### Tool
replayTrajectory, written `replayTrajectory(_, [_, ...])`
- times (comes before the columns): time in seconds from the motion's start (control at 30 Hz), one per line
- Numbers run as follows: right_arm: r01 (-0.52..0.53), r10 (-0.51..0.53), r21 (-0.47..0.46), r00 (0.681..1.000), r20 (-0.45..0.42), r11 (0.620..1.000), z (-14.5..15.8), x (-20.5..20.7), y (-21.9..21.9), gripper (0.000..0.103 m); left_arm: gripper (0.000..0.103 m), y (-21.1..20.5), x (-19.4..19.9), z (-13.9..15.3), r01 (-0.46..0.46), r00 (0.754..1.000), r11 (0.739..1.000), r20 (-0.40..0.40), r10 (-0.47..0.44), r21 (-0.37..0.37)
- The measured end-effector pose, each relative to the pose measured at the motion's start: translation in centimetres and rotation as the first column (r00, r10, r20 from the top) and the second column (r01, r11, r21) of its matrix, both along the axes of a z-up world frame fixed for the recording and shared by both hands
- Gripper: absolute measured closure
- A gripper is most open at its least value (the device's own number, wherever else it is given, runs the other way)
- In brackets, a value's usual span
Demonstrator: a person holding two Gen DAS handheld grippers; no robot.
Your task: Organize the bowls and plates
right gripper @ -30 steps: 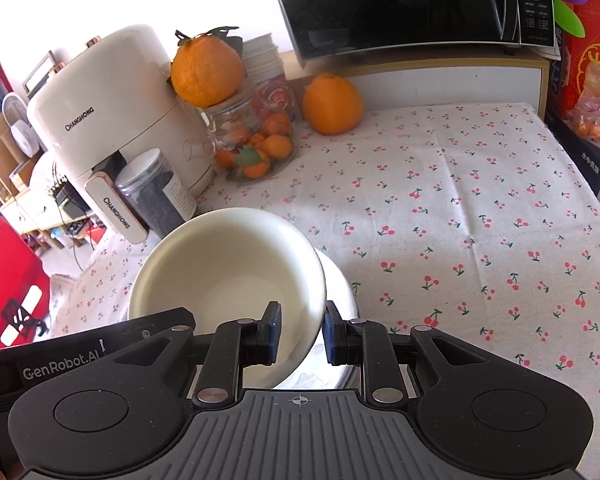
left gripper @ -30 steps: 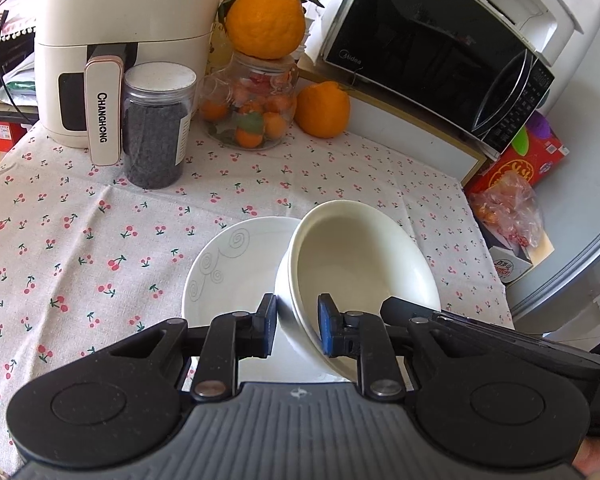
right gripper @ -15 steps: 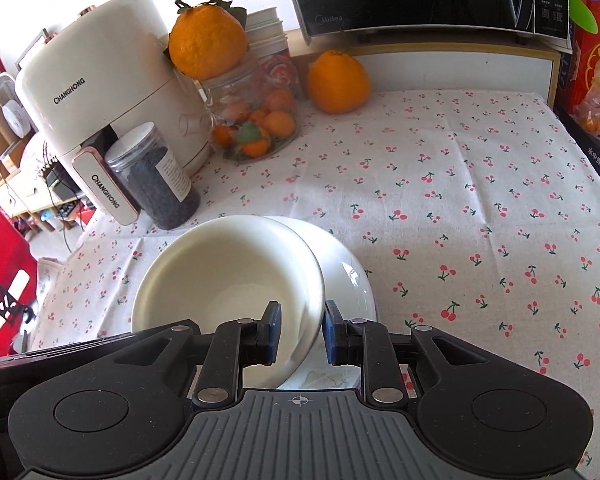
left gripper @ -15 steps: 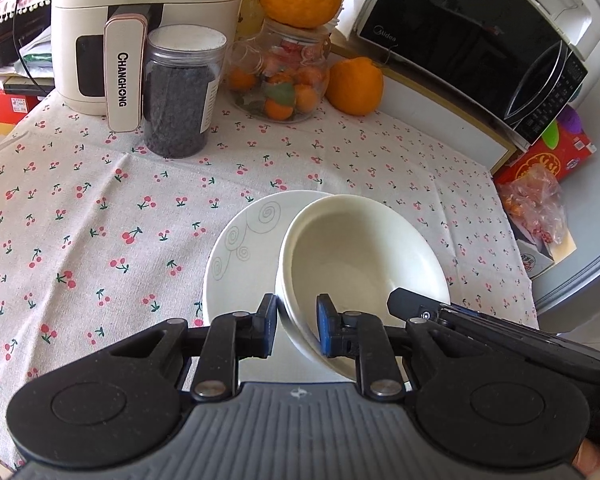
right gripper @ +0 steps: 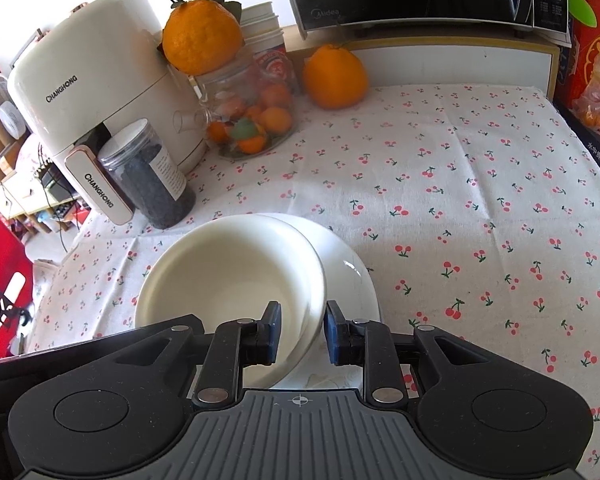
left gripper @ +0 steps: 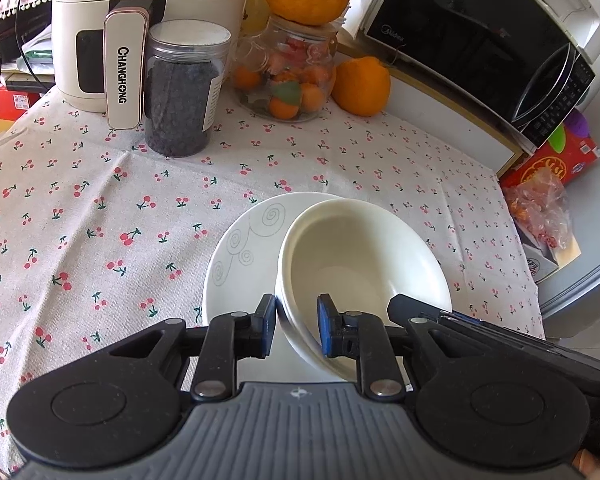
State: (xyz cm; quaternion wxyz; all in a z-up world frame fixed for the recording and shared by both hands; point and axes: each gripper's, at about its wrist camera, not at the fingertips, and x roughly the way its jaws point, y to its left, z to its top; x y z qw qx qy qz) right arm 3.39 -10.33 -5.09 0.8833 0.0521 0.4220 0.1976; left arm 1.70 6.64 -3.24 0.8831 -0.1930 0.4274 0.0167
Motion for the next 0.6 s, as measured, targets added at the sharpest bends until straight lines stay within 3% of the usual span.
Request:
replayTrajectory(0.17, [0.011, -0.011, 0.035, 1.0, 0.0, 0.999, 0.5, 0.0, -0.6, 0.079, 0.08, 0.2, -0.1, 0.4, -0.011, 1.0, 1.0, 0.024, 0.011, -0.003])
replayTrajectory(0.23, [0.019, -0.02, 0.045, 1.0, 0.006, 0.999, 0.8, -0.1, -1.0, 0.079, 0.073, 0.3, -0.2, 0.4, -0.023, 0.999, 1.0, 0.027, 0.023, 0.001])
replayTrajectory(0.47, [0.012, -0.015, 0.042, 0.996, 0.086, 0.999, 2.6, -1.3, -2.3, 0.079, 0.064, 0.6, -0.8, 1.4, -0.044, 0.997, 0.999, 0.061, 0.043, 0.027])
replayTrajectory(0.53, [0.002, -0.007, 0.046, 0.994, 0.108, 0.999, 3.2, -1.7, -2.9, 0.074, 0.055, 0.4, -1.2, 2.0, -0.048, 0.996, 0.997, 0.084, 0.043, 0.054])
replayTrajectory(0.6, [-0.001, -0.004, 0.042, 0.992, 0.125, 0.999, 3.5, -2.2, -3.5, 0.069, 0.054, 0.2, -1.7, 2.5, -0.044, 0.994, 0.996, 0.107, 0.036, 0.075])
